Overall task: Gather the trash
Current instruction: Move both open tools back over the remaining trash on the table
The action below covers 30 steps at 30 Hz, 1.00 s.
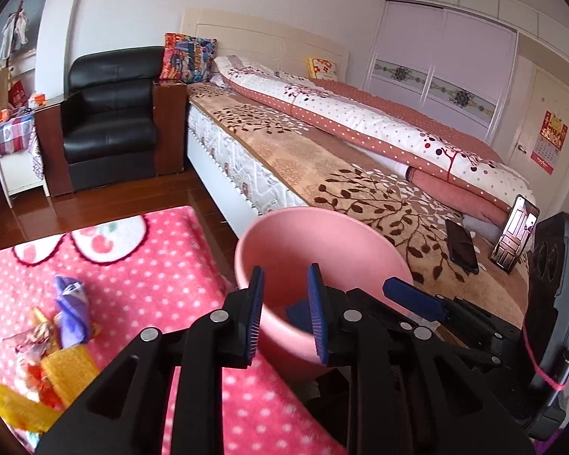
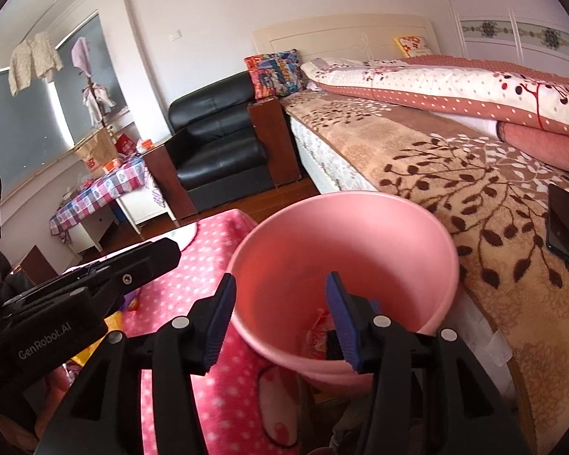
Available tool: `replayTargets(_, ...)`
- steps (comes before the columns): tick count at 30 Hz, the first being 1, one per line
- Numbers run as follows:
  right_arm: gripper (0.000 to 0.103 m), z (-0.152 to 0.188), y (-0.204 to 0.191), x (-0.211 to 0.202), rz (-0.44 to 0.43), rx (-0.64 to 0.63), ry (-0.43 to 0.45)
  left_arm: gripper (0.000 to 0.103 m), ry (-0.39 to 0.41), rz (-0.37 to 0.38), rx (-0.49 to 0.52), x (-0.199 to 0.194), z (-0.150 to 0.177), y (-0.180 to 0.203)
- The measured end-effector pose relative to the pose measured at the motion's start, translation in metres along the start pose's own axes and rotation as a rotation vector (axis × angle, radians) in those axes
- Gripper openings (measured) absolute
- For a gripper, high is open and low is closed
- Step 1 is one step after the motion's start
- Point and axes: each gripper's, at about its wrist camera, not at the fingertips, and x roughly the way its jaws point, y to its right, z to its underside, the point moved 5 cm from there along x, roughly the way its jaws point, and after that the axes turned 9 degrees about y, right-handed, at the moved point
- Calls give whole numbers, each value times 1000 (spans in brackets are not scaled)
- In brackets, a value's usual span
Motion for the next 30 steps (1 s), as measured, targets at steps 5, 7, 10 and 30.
replayTargets(5,51,11,-38,-12,-57,-25,-9,23,19,-54,11,-36,2,-22)
replayTargets(7,51,16,-54,-16,-82,-35,-19,23,25,-69,2,-52,3,-33)
replayTargets(10,51,25,-76,-20,-115,-52,-30,23,30,-93,-13,-74,6,-51)
replayTargets(30,54,77,-157,-8,-257,-141,-169,23,-50,-322,-170,-154,77,-177)
